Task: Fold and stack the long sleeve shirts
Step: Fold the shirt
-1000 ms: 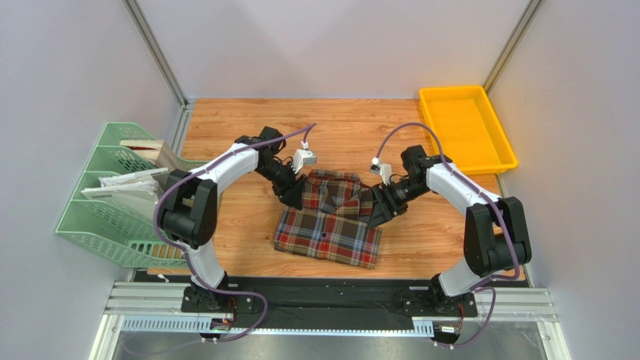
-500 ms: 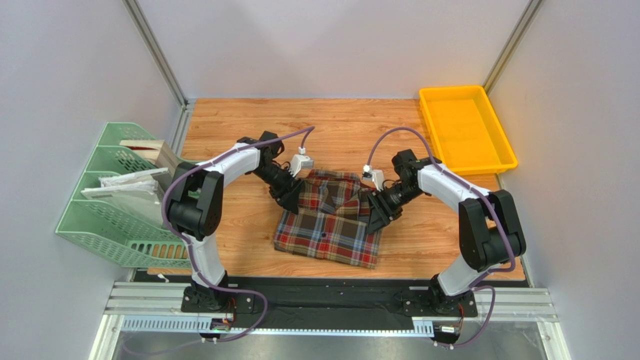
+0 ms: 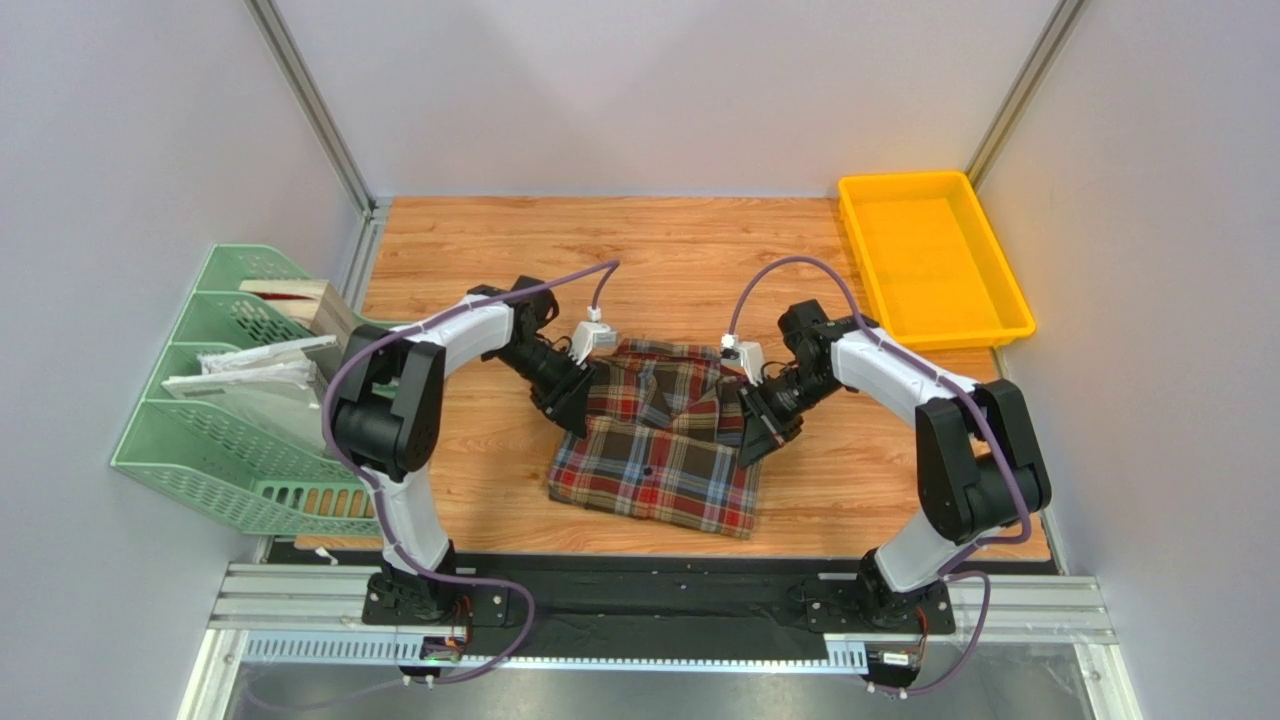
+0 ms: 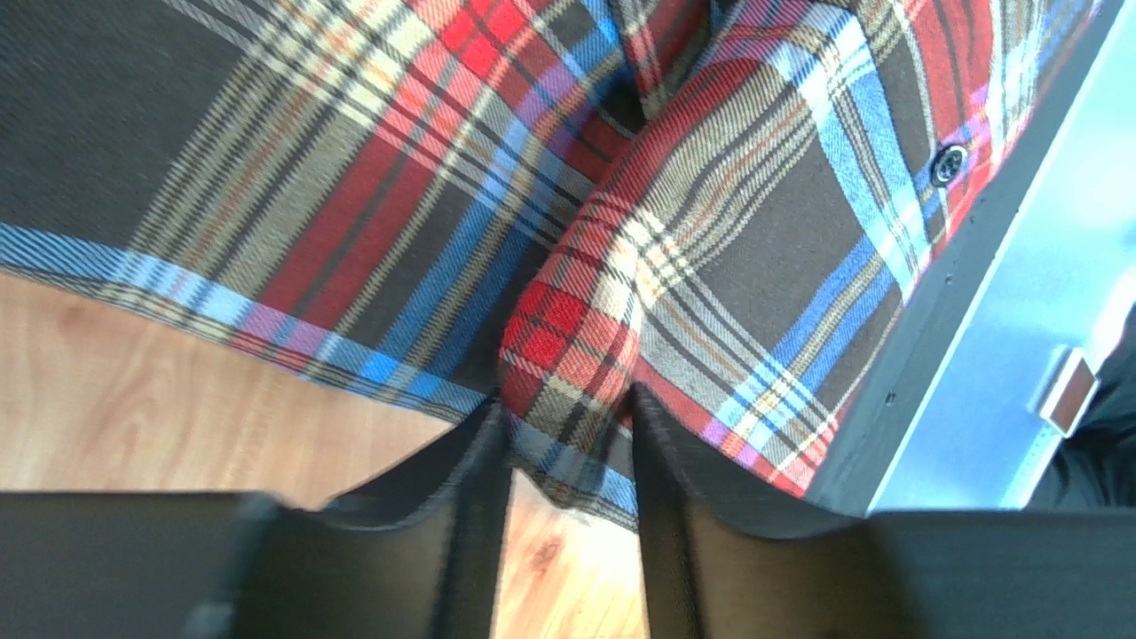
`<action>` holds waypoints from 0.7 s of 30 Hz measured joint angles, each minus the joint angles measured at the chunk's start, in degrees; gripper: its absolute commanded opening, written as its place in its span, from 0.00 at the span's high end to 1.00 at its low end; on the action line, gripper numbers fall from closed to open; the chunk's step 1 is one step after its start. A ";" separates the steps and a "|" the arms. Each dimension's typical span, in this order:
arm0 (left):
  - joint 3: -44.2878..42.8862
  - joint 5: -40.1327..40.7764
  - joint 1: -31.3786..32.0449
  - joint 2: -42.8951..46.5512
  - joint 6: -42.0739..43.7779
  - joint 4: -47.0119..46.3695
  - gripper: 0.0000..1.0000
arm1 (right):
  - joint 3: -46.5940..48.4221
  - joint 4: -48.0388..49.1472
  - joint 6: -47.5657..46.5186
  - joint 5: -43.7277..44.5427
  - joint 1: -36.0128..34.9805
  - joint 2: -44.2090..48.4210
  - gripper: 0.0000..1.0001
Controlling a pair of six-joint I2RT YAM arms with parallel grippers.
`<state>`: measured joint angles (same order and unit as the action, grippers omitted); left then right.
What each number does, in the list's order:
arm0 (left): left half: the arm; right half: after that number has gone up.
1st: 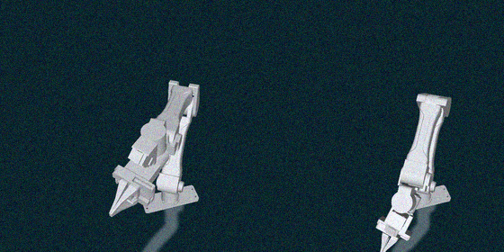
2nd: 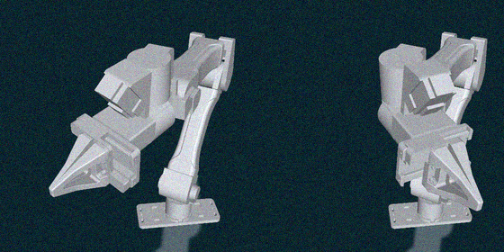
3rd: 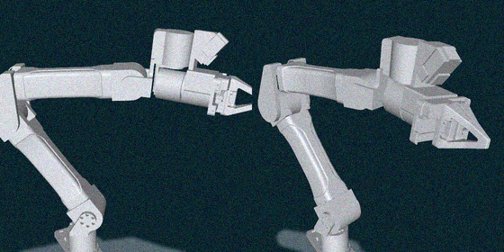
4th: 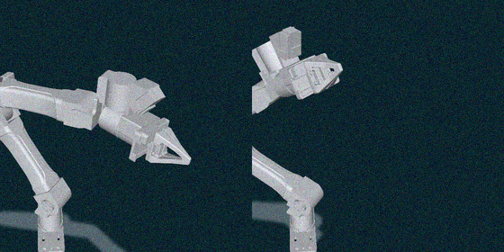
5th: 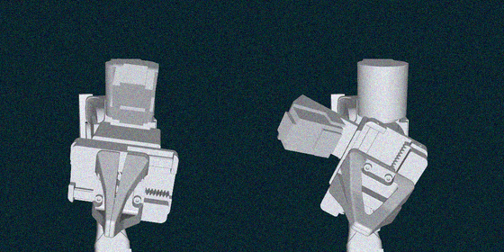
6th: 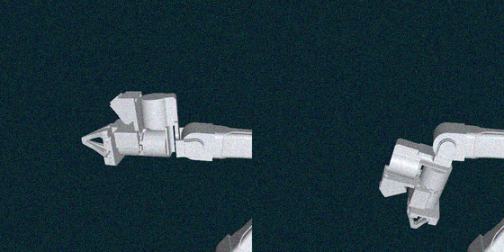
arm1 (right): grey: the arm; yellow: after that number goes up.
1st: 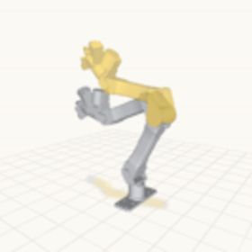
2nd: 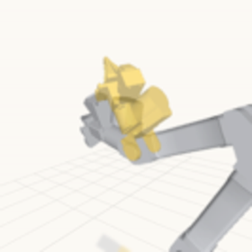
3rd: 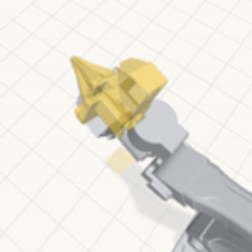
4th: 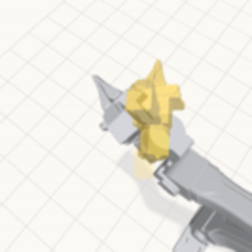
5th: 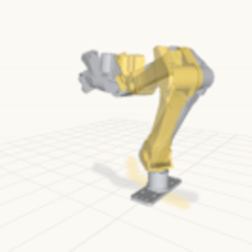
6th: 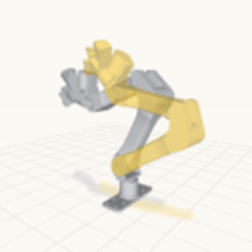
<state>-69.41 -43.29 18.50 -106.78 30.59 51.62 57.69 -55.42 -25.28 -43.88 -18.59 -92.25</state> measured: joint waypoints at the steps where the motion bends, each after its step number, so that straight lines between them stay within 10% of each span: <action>1: 0.39 -0.20 -0.04 0.33 -0.24 -0.02 0.69 | 0.00 0.00 0.02 0.15 -0.09 0.00 1.00; 8: 5.29 -1.68 -0.55 8.94 -2.19 -1.25 0.98 | 0.04 -0.26 0.57 1.49 -0.37 2.62 1.00; 21: 11.30 -2.75 -0.55 19.54 -5.57 -3.76 1.00 | 1.57 -1.64 2.10 3.82 -1.42 7.21 1.00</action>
<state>-58.11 -46.04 17.96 -87.24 25.02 47.86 59.27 -57.06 -23.18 -40.05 -20.01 -85.03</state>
